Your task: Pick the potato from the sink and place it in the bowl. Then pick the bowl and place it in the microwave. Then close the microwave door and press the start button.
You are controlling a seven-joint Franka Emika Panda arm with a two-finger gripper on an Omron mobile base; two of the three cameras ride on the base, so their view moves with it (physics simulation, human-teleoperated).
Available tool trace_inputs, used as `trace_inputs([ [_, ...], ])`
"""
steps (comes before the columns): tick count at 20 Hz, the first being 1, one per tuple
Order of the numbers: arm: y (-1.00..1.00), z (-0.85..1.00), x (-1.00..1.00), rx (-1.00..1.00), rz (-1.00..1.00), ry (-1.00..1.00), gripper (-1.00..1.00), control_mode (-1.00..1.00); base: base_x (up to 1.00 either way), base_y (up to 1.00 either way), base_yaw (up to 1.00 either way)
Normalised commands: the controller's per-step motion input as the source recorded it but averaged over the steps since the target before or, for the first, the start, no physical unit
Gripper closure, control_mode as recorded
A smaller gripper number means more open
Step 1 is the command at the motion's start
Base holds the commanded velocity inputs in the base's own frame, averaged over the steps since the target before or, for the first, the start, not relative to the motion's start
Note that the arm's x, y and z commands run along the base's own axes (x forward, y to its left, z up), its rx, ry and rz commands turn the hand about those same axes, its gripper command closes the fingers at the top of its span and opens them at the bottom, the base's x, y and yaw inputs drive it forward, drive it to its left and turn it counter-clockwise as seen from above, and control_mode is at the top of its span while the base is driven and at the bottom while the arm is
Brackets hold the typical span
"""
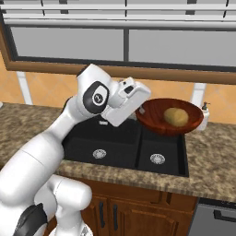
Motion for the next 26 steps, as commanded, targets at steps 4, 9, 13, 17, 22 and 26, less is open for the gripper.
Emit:
trace_inputs([
  [4, 0.06, 0.12, -0.37, 0.01, 0.05, -0.08, 1.00, -1.00, 0.00, 0.00, 0.00],
  [9, 0.12, 0.00, 0.02, -0.01, 0.01, 0.01, 1.00, -1.00, 0.00, 0.00, 0.00],
  [13, 0.00, 0.00, 0.00, 0.00, 0.00, 0.00, 1.00, -1.00, 0.00, 0.00, 0.00],
  [17, 0.00, 0.00, -0.03, 0.00, 0.00, -0.04, 1.00, 1.00, -0.03, 0.00, -0.08],
  [22, 0.00, 0.00, 0.00, 0.00, 0.00, 0.00, 1.00, 1.00, 0.00, 0.00, -0.42],
  [26, 0.00, 0.00, 0.00, 0.00, 0.00, 0.00, 1.00, 1.00, 0.00, 0.00, -0.62],
])
